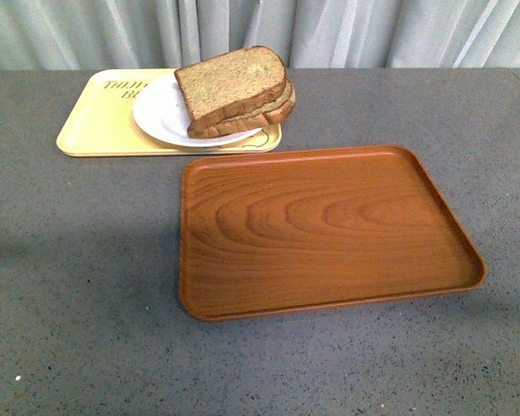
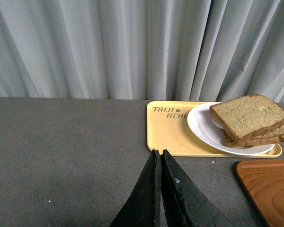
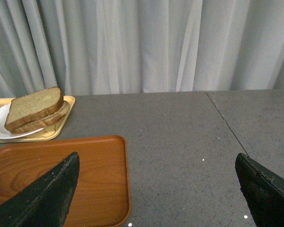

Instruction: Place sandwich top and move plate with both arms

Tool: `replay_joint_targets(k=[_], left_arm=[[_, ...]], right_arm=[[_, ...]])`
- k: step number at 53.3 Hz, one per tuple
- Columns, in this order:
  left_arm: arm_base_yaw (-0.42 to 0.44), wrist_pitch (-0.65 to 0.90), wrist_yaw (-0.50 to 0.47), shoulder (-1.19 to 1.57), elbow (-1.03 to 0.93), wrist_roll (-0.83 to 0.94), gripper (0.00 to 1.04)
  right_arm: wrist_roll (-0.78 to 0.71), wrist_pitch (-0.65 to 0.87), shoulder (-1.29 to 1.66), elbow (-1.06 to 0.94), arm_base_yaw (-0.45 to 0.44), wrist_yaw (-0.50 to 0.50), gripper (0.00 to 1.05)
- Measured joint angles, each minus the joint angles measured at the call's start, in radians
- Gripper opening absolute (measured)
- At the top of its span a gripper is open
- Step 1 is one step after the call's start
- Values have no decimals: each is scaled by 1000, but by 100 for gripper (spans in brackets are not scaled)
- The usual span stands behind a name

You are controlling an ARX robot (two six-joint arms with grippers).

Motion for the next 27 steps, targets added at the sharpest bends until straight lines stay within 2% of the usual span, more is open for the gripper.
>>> replay_joint_targets(k=[27], left_arm=[[0,-289,0,-323,-18,2,2]], right_arm=[[0,0,0,0,0,0,96]])
